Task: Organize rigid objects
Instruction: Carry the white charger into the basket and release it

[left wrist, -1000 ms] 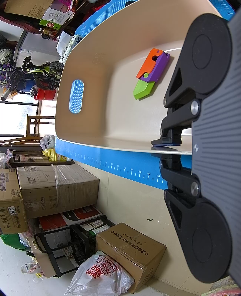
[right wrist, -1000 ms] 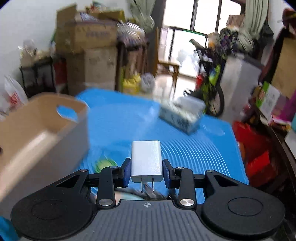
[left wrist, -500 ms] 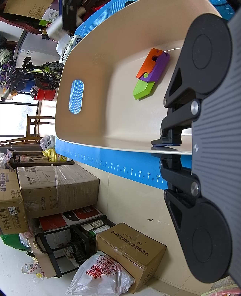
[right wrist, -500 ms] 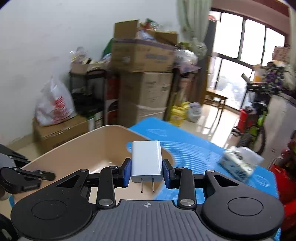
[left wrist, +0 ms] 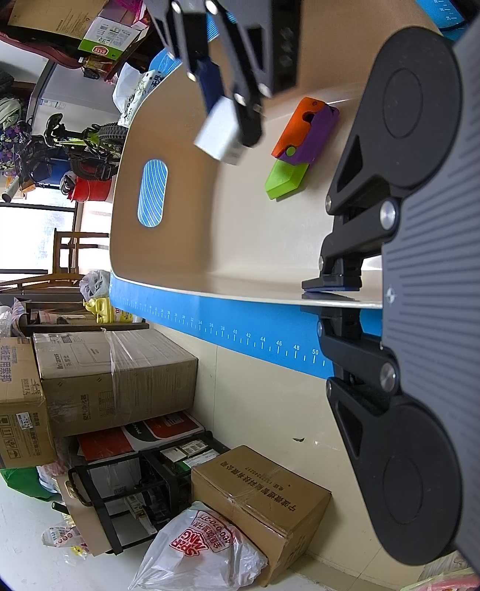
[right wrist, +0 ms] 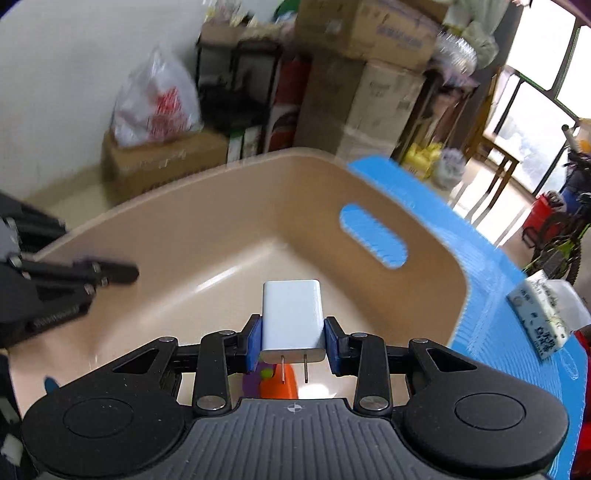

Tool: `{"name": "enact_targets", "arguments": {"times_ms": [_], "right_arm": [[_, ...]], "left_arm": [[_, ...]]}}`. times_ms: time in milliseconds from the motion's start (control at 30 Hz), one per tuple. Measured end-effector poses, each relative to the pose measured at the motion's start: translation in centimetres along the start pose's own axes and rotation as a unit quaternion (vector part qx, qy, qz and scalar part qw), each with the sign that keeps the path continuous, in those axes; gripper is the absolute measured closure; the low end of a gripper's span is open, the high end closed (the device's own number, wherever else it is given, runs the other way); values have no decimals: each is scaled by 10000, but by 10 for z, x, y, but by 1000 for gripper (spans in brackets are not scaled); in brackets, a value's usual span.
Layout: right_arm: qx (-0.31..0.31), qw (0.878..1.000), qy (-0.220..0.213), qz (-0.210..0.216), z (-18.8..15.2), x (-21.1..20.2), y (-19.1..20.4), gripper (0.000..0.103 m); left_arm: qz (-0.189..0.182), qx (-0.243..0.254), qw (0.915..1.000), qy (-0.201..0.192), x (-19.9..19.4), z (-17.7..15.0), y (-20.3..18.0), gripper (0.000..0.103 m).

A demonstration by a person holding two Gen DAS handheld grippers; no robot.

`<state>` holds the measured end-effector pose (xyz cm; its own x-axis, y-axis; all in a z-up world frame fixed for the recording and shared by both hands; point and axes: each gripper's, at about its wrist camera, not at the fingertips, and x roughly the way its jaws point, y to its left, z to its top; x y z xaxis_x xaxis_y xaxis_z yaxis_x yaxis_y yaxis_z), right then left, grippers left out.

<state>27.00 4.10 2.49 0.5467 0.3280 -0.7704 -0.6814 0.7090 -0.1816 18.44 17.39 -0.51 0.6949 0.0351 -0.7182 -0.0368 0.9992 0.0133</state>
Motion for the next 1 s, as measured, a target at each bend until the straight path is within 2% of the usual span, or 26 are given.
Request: {"name": "enact_targets", "arguments": {"times_ms": [200, 267, 367, 400, 533, 667, 800, 900, 1000], "right_arm": [[-290, 9971, 696, 112, -6, 24, 6, 61], [-383, 9963, 768, 82, -7, 26, 9, 61], [-371, 9963, 772, -31, -4, 26, 8, 51], [-355, 9966, 732, -97, -5, 24, 7, 46], [-192, 9989, 379, -190, -9, 4, -4, 39], [260, 9991, -263, -187, -17, -32, -24, 32], [781, 9936, -787, -204, -42, -67, -57, 31], [1211, 9878, -910, -357, -63, -85, -86, 29], [1372, 9844, -792, -769, -92, -97, -108, 28]], "left_arm": [[-4, -3, 10000, -5, 0, 0, 0, 98], [1, -7, 10000, 9, 0, -1, 0, 98], [5, -4, 10000, 13, 1, -1, -1, 98], [1, -6, 10000, 12, 1, -1, -1, 98], [-12, -13, 10000, 11, 0, -2, 0, 98], [-19, -14, 10000, 7, 0, -2, 0, 98], [-23, -8, 10000, 4, 0, -2, 0, 98], [-23, -10, 10000, 3, 0, -2, 0, 98], [-26, -6, 10000, 4, 0, -2, 0, 98]]}}
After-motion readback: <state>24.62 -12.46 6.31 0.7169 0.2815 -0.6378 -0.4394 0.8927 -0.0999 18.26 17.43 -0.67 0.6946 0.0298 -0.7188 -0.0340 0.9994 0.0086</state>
